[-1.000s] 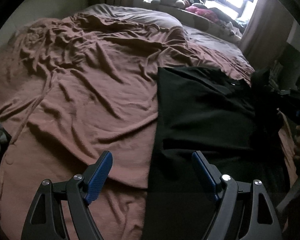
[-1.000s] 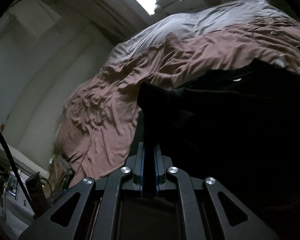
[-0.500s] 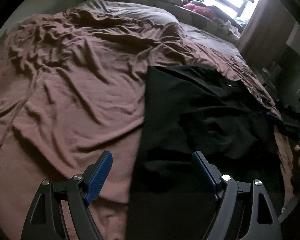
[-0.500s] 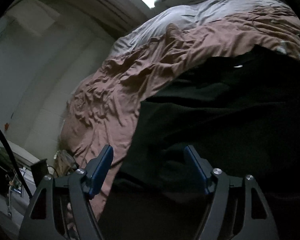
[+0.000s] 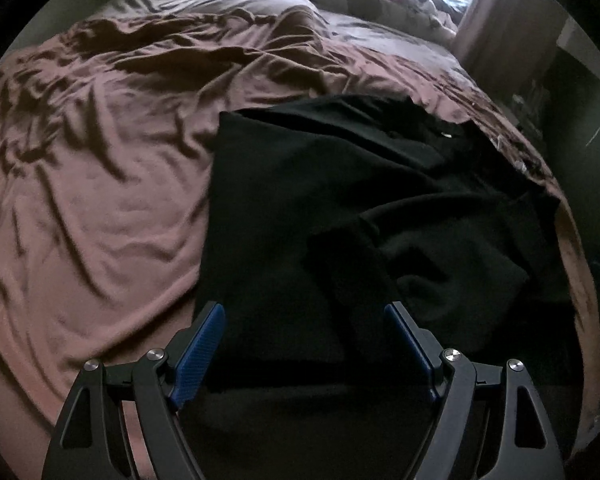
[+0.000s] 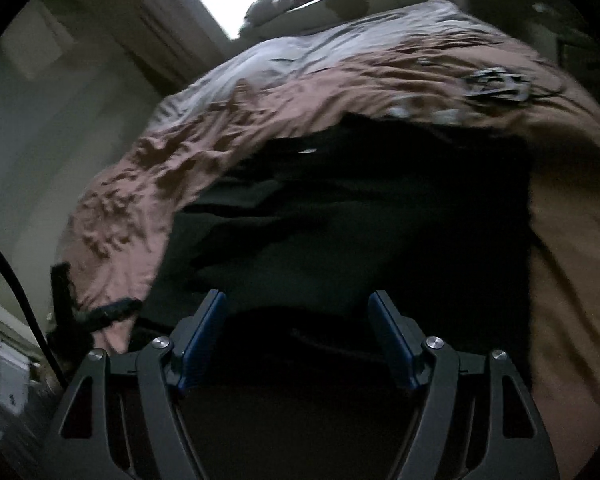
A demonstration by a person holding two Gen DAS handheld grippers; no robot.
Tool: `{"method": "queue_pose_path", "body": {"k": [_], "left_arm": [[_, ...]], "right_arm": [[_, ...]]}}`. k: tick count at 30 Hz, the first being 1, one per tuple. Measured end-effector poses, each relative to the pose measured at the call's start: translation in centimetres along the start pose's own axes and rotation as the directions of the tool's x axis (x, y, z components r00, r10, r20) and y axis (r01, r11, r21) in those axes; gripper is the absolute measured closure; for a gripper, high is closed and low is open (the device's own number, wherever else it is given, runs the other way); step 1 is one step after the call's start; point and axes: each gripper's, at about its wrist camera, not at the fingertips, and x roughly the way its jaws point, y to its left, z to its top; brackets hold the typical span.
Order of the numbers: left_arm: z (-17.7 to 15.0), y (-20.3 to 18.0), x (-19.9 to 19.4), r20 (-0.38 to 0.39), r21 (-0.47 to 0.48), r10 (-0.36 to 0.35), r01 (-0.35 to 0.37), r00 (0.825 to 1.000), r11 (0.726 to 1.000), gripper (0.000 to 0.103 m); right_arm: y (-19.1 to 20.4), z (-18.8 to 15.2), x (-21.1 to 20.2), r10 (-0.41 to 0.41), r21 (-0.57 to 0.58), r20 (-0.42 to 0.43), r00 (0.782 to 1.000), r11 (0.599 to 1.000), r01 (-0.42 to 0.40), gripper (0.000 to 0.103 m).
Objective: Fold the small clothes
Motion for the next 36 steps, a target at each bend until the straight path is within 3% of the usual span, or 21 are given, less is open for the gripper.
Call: {"method": "queue_pose_path", "body": {"k": [10,13,15,16,17,19,23,27,30,32,35,36], "left_arm": [[1.6,-1.4,4.2,-0.061,0.131,0.045,-0.037,0.997,0.991,0.020],[1.5,-2.9,4.8,-0.069,0.199,0.028,-0.013,0.997,0.980,0.023],[1.3,-3.6,5.1,-0.063,0.235,0.048,-0.032,0.997,0.971,0.049],[1.2,-4.0,5.4,-0.079,0.245,0.046,-0.025,0.996,0.969,0.074],[1.3,-4.2,5.6,-0.093,0.242,0.043,-0.020,0.995,0.970,0.091],[1.4,-4.7,5.1,-0.072,0.246,0.044,-0.025,0.996,0.969,0.098],[2.2,-5.1,2.3,-0.010,0.221,-0.020,0.021,1.000,0.975,0.099],[3.0,-3.9,-0.5,0.009,0.165,-0.066,0.063,0.998,0.984,0.099],[3.0,-3.0,-0.8,-0.001,0.147,-0.045,0.044,0.999,0.988,0.099],[2.8,-2.2,-0.4,-0.020,0.134,-0.014,0.016,1.000,0.991,0.099],[2.0,-1.4,0.7,-0.068,0.115,0.010,-0.002,0.998,0.993,0.099],[1.8,-1.4,1.0,-0.076,0.119,0.020,-0.010,0.997,0.993,0.099]], "right_arm": [[-7.5,-2.7,-5.2,-0.138,0.131,0.017,0.990,0.982,0.134,0.031],[-8.2,-3.9,-6.1,-0.160,0.153,0.005,0.987,0.976,0.157,0.031],[-8.2,-4.6,-6.2,-0.156,0.147,-0.005,0.988,0.977,0.155,0.031],[-8.0,-5.2,-6.0,-0.158,0.141,-0.016,0.987,0.977,0.158,0.031],[-8.2,-5.4,-5.8,-0.164,0.137,-0.025,0.986,0.977,0.165,0.031],[-8.4,-5.9,-5.4,-0.181,0.128,-0.047,0.982,0.974,0.186,0.031],[-9.2,-6.4,-4.5,-0.186,0.142,-0.073,0.980,0.970,0.195,0.044],[-9.4,-5.6,-3.6,-0.169,0.166,-0.065,0.983,0.970,0.178,0.045],[-10.0,-5.2,-2.5,-0.166,0.158,-0.080,0.983,0.971,0.177,0.057],[-10.6,-5.5,-1.6,-0.173,0.172,-0.103,0.979,0.967,0.189,0.078],[-11.0,-5.6,-1.4,-0.160,0.169,-0.094,0.983,0.970,0.174,0.097],[-10.9,-5.7,-1.6,-0.172,0.158,-0.085,0.981,0.970,0.184,0.098]]}}
